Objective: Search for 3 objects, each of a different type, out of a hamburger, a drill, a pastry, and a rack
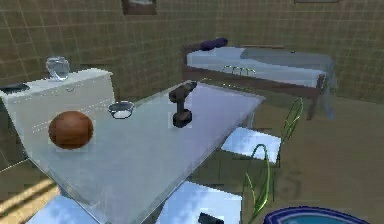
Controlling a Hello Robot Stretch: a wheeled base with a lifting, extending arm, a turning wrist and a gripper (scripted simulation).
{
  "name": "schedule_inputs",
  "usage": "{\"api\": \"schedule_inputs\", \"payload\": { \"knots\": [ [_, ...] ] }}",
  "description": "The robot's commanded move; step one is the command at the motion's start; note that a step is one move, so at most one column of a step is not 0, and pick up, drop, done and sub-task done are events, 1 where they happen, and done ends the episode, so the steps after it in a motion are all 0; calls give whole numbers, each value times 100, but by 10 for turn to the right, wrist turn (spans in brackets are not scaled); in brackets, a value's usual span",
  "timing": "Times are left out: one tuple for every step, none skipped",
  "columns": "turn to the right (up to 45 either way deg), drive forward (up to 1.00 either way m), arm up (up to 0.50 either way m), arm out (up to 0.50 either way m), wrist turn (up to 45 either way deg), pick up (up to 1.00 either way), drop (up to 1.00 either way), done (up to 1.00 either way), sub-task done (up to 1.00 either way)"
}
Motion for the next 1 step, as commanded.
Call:
{"api": "schedule_inputs", "payload": {
  "knots": [
    [0, 0, 0, 0, 0, 0, 0, 100, 0]
  ]
}}
